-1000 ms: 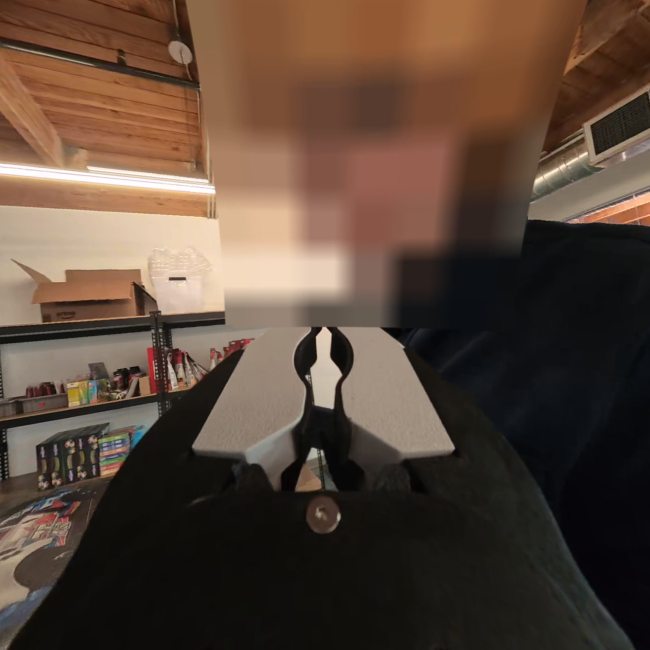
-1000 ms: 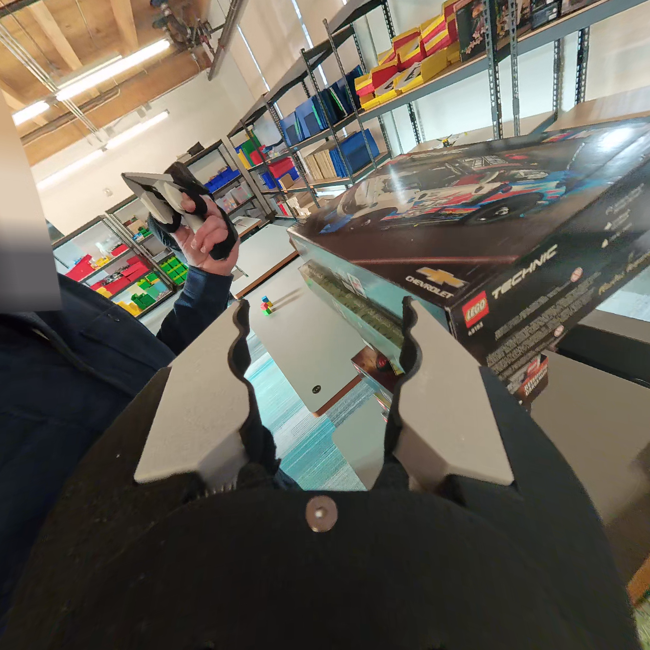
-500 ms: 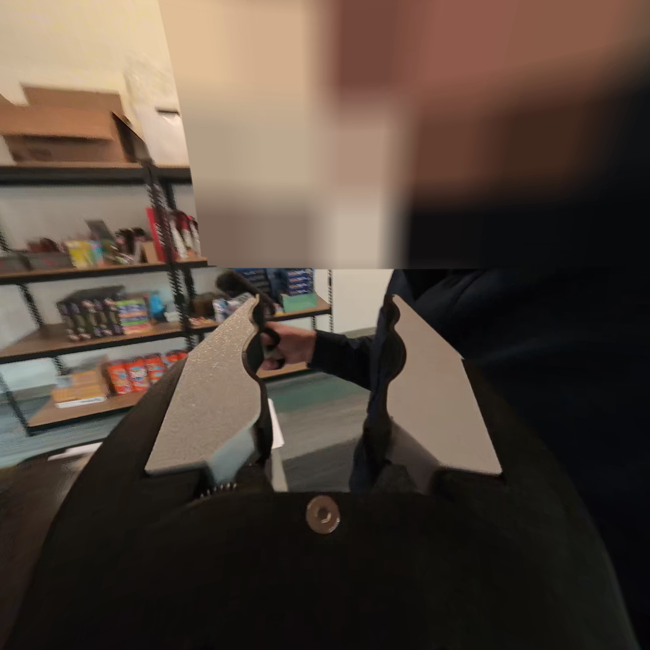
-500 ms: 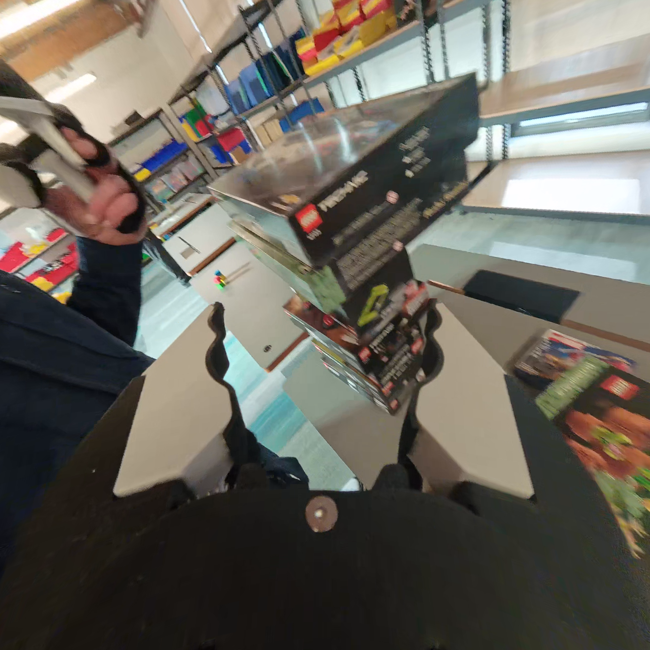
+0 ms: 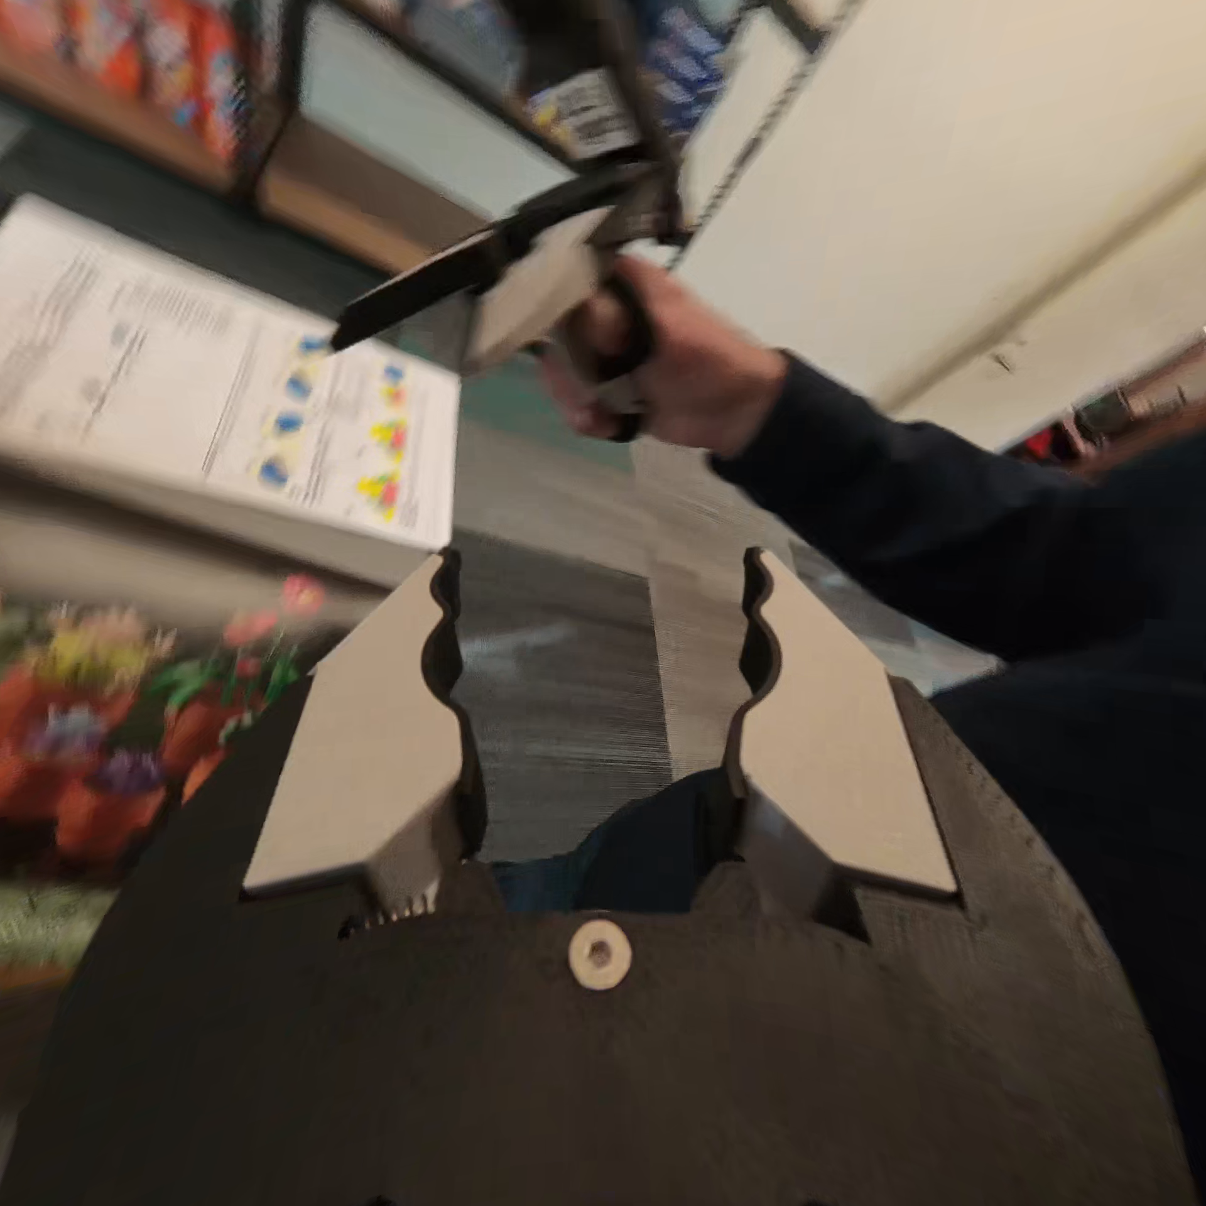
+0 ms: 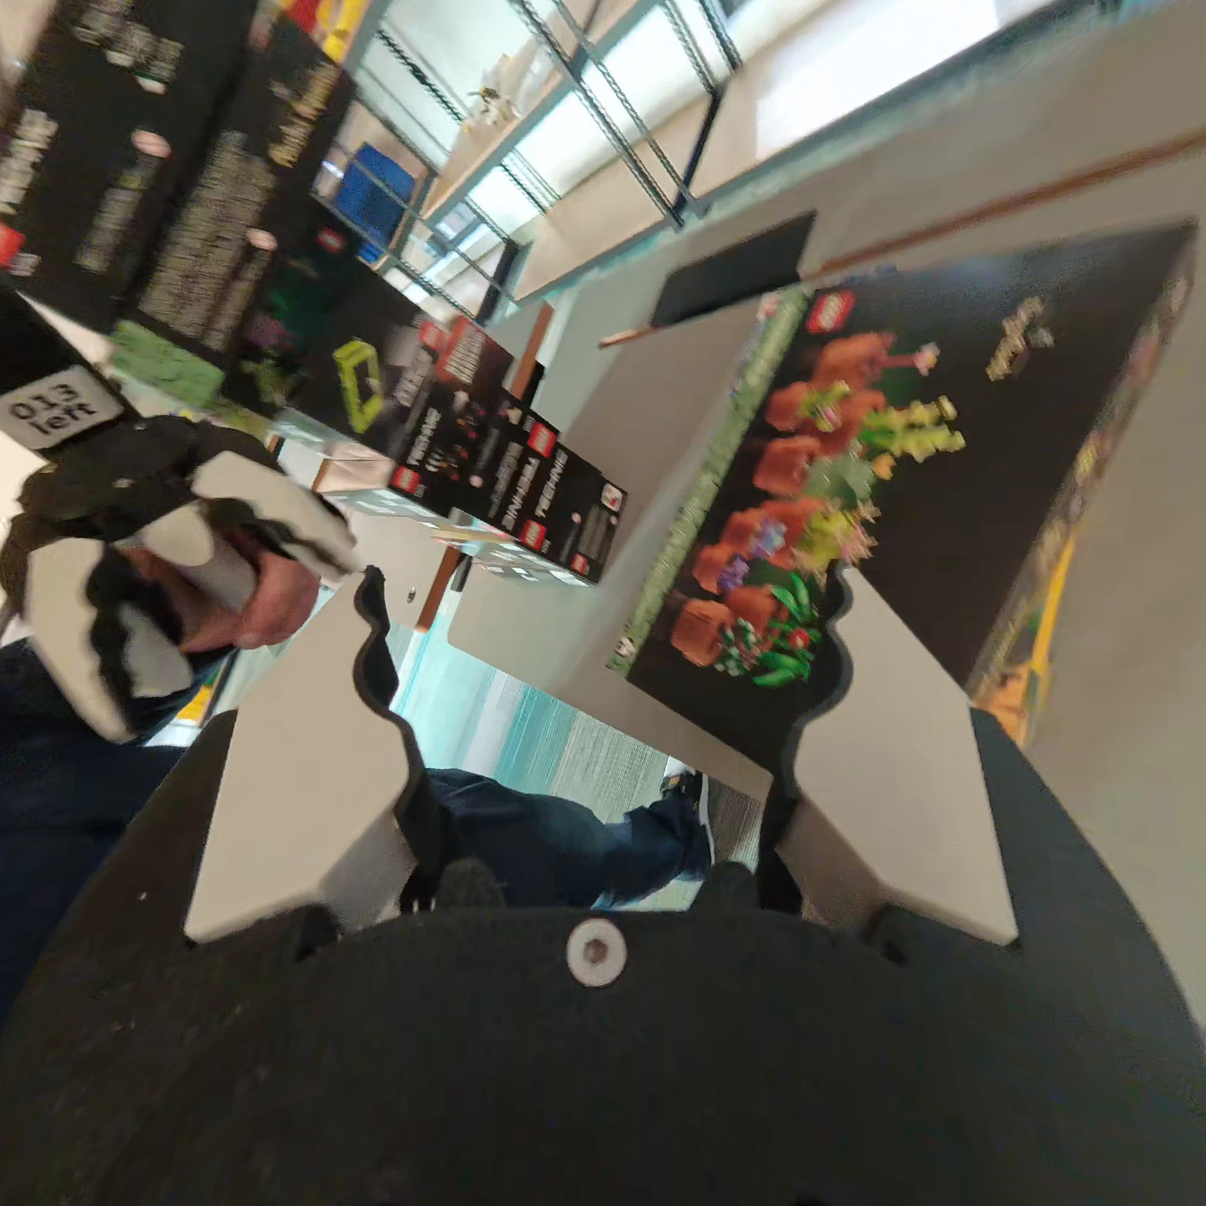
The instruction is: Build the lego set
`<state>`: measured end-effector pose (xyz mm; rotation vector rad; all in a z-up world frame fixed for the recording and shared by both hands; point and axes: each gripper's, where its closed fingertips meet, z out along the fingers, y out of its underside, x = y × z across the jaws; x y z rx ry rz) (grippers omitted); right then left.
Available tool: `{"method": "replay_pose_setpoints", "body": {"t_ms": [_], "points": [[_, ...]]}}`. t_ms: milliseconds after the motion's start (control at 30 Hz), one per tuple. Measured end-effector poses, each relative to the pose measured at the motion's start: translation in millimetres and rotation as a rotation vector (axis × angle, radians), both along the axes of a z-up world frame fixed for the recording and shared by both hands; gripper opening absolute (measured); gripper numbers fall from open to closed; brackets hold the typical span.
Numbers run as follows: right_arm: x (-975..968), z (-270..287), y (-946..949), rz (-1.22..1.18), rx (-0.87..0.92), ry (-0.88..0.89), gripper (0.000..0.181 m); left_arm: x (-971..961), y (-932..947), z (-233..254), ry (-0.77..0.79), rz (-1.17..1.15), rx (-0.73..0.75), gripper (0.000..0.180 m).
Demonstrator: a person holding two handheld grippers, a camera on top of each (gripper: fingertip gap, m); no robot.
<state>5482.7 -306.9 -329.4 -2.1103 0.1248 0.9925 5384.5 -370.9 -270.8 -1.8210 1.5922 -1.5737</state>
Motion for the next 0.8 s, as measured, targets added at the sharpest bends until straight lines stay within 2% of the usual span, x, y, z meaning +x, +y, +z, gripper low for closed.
{"method": "replay_pose_setpoints", "body": {"t_ms": [167, 233, 367, 400, 500, 600, 633, 667, 700, 800], "points": [[21, -116, -16, -0.101, -0.200, 0.067, 0.137, -8, 74, -141, 0.251, 0.386, -0.202, 0.092], [21, -152, -21, -0.154, -0.250, 0.135, 0.138, -27, 93, -190, 0.361, 0.486, -0.184, 0.096], [4, -206, -28, -0.188, -0.322, 0.242, 0.130, -59, 92, -265, 0.598, 0.483, -0.116, 0.096], [-3, -213, -28, -0.183, -0.340, 0.267, 0.129, -56, 93, -266, 0.562, 0.508, -0.131, 0.084], [-8, -227, -23, -0.196, -0.373, 0.233, 0.135, -43, 77, -262, 0.552, 0.476, -0.292, 0.078], [-6, -233, -23, -0.144, -0.425, 0.116, 0.124, -36, 52, -266, 0.584, 0.389, -0.276, 0.064], [-5, -231, -21, -0.131, -0.420, 0.095, 0.117, -34, 53, -263, 0.563, 0.409, -0.259, 0.066], [-4, -227, -18, -0.129, -0.410, 0.094, 0.116, -33, 57, -259, 0.535, 0.440, -0.237, 0.074], [-4, -226, -17, -0.125, -0.411, 0.093, 0.117, -34, 60, -255, 0.518, 0.460, -0.225, 0.073], [-4, -230, -19, -0.123, -0.425, 0.066, 0.112, -53, 84, -261, 0.551, 0.557, -0.150, 0.085]]}}
